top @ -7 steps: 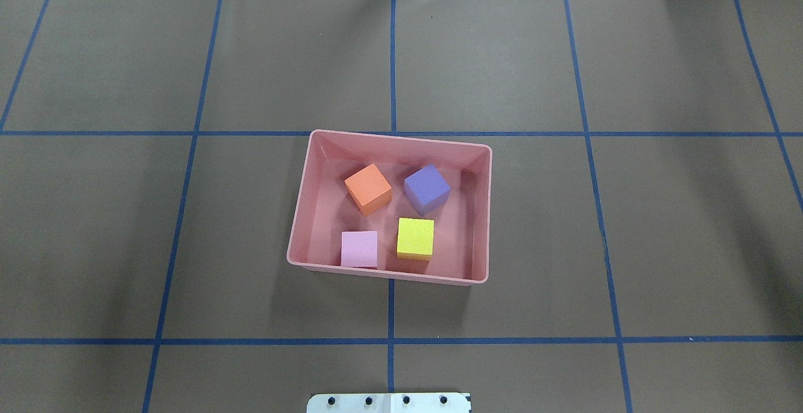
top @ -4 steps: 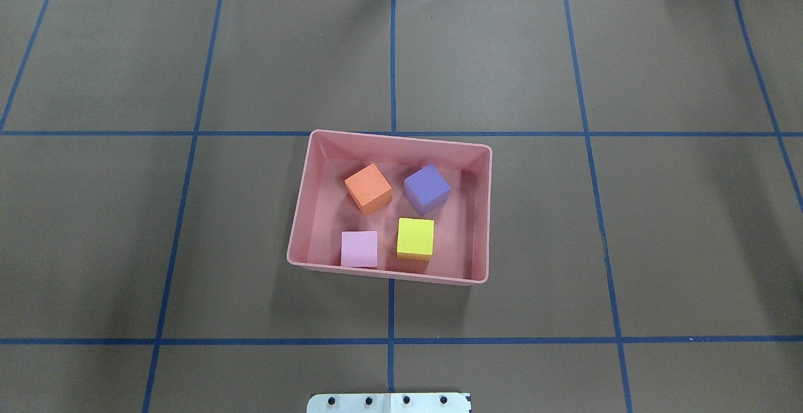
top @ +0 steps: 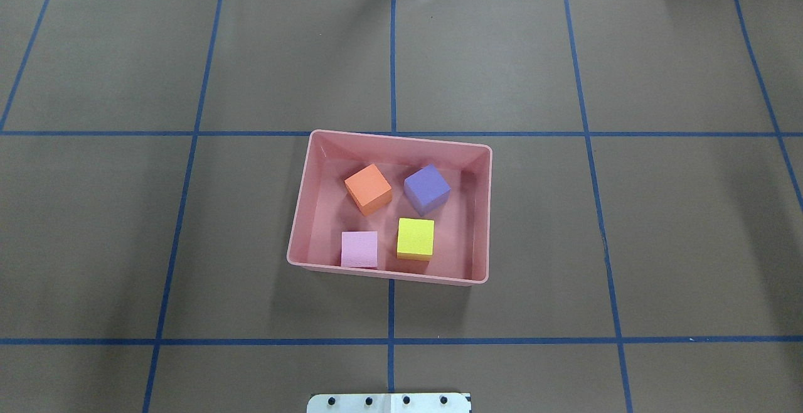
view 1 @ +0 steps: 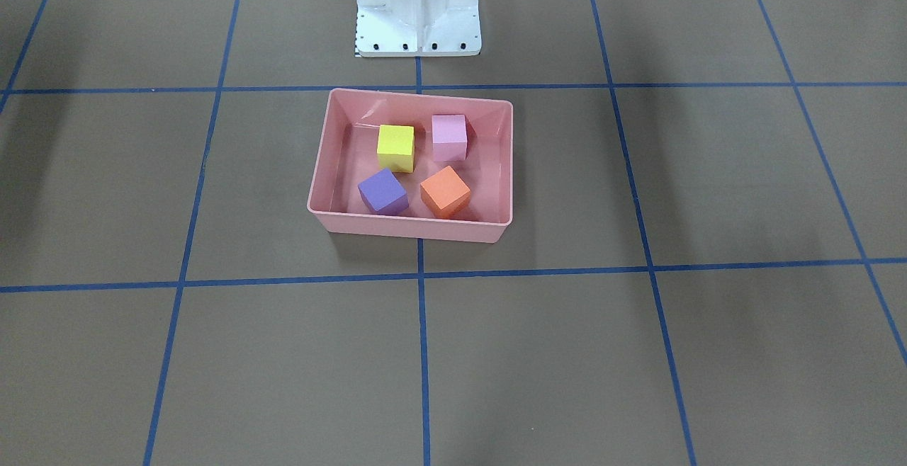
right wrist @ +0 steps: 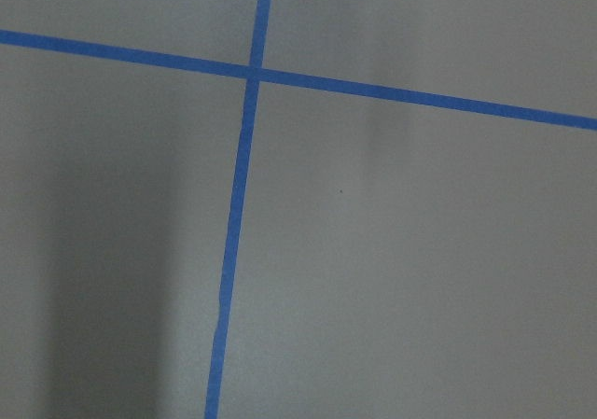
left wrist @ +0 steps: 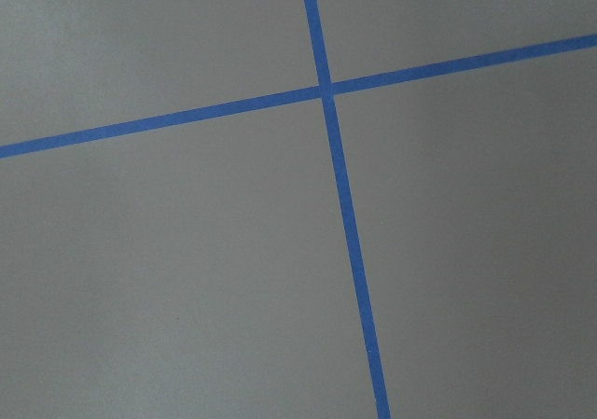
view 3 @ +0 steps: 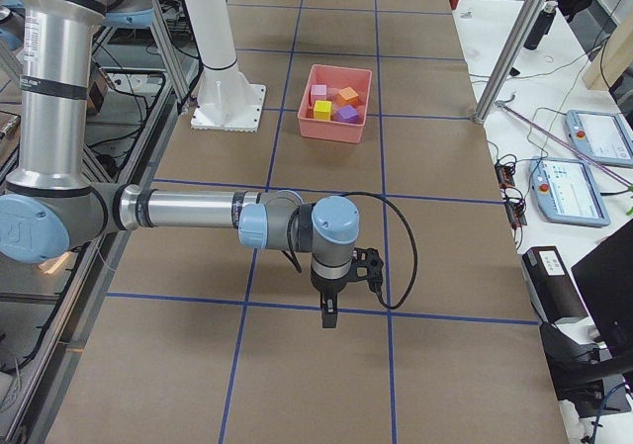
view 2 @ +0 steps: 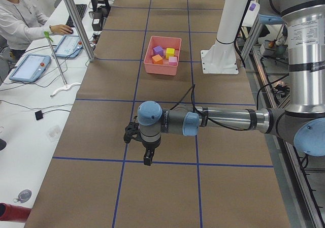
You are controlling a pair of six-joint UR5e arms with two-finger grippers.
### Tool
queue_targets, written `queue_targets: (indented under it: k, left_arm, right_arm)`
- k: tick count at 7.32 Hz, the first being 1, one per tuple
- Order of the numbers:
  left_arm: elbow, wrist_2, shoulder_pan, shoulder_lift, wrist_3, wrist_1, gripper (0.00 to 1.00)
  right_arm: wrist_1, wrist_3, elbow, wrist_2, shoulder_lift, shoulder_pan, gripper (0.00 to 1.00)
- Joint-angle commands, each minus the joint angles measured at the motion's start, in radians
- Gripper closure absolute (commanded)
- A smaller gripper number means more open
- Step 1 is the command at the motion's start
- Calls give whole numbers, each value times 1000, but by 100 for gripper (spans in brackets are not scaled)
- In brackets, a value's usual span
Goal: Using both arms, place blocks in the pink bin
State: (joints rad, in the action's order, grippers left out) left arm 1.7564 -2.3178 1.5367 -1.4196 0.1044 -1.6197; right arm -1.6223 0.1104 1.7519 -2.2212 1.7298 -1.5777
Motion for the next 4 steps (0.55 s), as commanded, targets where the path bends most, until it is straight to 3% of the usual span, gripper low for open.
queue_targets:
  k: [1,4]
  left_arm:
    - [5,0,-1,1,0,0,0]
    - [3,0,-1,1,0,0,0]
  right_arm:
    - [-1,0,-3,0,-1,1,0]
    - [18,-1,-29,0,-1,1,0]
